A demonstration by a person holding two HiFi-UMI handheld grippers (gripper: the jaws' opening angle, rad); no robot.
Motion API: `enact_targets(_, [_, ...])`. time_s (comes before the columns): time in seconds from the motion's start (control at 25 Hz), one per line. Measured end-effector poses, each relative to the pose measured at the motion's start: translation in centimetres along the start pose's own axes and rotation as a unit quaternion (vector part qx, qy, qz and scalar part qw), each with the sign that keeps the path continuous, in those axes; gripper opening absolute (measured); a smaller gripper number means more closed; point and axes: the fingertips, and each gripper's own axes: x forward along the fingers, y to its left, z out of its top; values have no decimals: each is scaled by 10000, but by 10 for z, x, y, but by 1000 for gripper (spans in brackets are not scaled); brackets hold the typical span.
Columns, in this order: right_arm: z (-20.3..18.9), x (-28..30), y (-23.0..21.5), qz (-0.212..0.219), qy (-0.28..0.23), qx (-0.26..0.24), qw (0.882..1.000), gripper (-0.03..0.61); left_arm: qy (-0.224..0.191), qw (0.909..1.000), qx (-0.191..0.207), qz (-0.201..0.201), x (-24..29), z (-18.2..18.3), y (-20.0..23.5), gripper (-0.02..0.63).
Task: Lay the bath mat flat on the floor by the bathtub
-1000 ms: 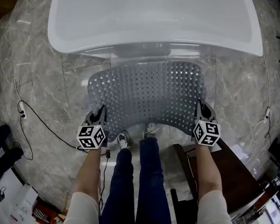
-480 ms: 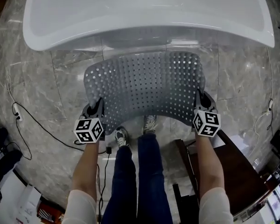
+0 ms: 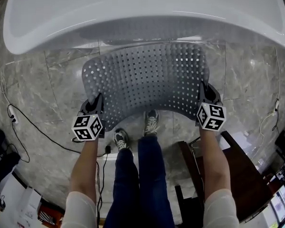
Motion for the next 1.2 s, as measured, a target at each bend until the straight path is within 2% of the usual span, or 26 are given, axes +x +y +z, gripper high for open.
enact_targets(0.52, [-27,43,-14,-163,89,76,9998,37,93,9999,129,-9,47,-16,19,43])
enact_targets(0.96, [-59,75,-27,-313,254,15,9992,37,343,9991,-143,219,76,-47,43,43])
enact_targets(1.2, [-79,88,-37,-442,266,1,9987,37,427,9984,53,369,92,-53,61,44])
